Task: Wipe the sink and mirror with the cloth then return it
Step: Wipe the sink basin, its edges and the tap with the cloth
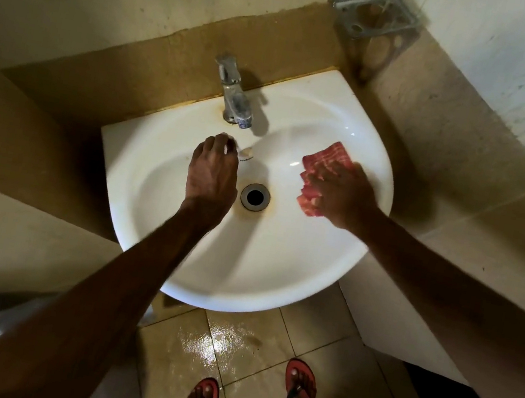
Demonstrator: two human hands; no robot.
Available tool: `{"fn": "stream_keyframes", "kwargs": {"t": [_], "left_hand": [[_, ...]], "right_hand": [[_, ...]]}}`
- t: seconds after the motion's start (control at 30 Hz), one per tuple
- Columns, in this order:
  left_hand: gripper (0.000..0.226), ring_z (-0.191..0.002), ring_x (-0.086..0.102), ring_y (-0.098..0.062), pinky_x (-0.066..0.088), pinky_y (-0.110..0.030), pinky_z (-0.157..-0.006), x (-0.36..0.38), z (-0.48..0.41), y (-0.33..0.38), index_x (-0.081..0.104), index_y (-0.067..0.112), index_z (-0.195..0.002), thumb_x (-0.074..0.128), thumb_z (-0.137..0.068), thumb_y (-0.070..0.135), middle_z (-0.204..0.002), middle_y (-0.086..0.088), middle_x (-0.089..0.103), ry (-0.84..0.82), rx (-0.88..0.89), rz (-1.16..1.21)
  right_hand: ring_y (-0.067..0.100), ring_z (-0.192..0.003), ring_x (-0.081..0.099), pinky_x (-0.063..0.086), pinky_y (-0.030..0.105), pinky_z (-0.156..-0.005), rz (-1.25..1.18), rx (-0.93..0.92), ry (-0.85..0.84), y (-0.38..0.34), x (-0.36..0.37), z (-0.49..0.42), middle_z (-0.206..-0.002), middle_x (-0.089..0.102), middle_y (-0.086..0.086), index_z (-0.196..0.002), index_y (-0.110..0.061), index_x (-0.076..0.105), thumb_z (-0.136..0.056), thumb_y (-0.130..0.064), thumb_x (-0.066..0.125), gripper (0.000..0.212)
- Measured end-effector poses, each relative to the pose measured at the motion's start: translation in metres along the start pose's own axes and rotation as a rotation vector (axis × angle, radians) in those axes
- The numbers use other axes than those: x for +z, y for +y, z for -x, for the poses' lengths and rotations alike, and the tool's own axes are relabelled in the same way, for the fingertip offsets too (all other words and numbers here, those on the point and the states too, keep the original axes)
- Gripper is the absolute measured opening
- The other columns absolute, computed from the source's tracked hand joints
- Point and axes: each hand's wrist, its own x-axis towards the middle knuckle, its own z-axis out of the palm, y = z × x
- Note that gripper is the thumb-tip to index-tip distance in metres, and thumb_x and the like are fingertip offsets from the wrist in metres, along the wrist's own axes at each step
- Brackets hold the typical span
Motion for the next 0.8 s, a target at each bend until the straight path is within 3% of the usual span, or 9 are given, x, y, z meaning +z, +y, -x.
{"fn": "stream_keyframes", "kwargs": {"t": [0.07, 0.17, 0.27, 0.4, 0.5, 0.67, 0.8], "left_hand": [[0.06, -0.12, 0.055, -0.03, 0.047, -0.037, -0.106, 0.0, 0.001, -0.002, 0.052, 0.002, -0.136, 0.06, -0.077, -0.005, -0.133, -0.014, 0.055, 0.01, 0.008, 0.013], [0.061, -0.121, 0.055, -0.03, 0.045, -0.037, -0.107, 0.0, 0.002, -0.004, 0.05, 0.002, -0.138, 0.059, -0.078, -0.004, -0.135, -0.013, 0.053, 0.011, 0.014, 0.021], [0.064, -0.125, 0.053, -0.029, 0.044, -0.037, -0.11, 0.001, 0.001, -0.004, 0.048, 0.002, -0.141, 0.063, -0.079, -0.002, -0.14, -0.013, 0.051, -0.001, 0.014, 0.053], [0.066, -0.128, 0.051, -0.028, 0.045, -0.037, -0.109, -0.001, 0.002, -0.002, 0.047, 0.003, -0.142, 0.066, -0.079, 0.0, -0.142, -0.012, 0.049, -0.022, 0.004, 0.104], [0.077, -0.136, 0.044, -0.029, 0.04, -0.038, -0.115, -0.001, 0.005, 0.002, 0.039, 0.003, -0.148, 0.072, -0.079, 0.006, -0.15, -0.013, 0.04, -0.048, -0.008, 0.112], [0.097, -0.151, 0.026, -0.035, 0.028, -0.041, -0.125, 0.009, 0.009, 0.019, 0.021, -0.001, -0.157, 0.076, -0.08, 0.017, -0.162, -0.02, 0.023, -0.078, -0.106, 0.163], [0.098, -0.159, 0.005, -0.034, 0.012, -0.041, -0.13, 0.015, 0.003, 0.033, 0.007, -0.001, -0.16, 0.07, -0.088, 0.019, -0.17, -0.019, 0.005, -0.094, -0.147, 0.203]], "right_hand": [[0.038, -0.109, 0.071, 0.049, 0.057, -0.1, 0.096, 0.049, 0.111, 0.015, -0.005, -0.001, -0.119, 0.076, 0.013, -0.108, -0.013, 0.077, -0.09, -0.04, 0.057, 0.038], [0.035, -0.12, 0.065, 0.042, 0.051, -0.109, 0.143, 0.161, 0.162, 0.021, -0.014, -0.002, -0.126, 0.074, 0.01, -0.112, -0.014, 0.076, -0.091, -0.025, 0.069, 0.024], [0.033, -0.137, 0.052, 0.03, 0.052, -0.119, 0.122, 0.326, 0.123, 0.016, -0.022, 0.01, -0.141, 0.065, 0.01, -0.122, -0.013, 0.071, -0.091, -0.024, 0.068, 0.033], [0.033, -0.146, 0.044, 0.03, 0.052, -0.121, 0.046, 0.472, 0.098, -0.009, -0.026, 0.047, -0.152, 0.056, 0.011, -0.139, -0.015, 0.061, -0.096, -0.031, 0.058, 0.046], [0.038, -0.151, 0.037, 0.032, 0.054, -0.122, 0.024, 0.496, 0.052, -0.024, -0.027, 0.073, -0.162, 0.042, 0.015, -0.15, -0.019, 0.049, -0.094, -0.044, 0.047, 0.061], [0.048, -0.152, 0.027, 0.027, 0.06, -0.121, 0.025, 0.509, -0.021, -0.006, -0.021, 0.046, -0.165, 0.029, 0.025, -0.151, -0.012, 0.048, -0.089, -0.042, 0.066, 0.071], [0.048, -0.151, 0.028, 0.024, 0.061, -0.122, 0.035, 0.445, 0.053, 0.016, -0.014, 0.013, -0.165, 0.029, 0.027, -0.158, -0.006, 0.033, -0.091, -0.045, 0.041, 0.078]]}}
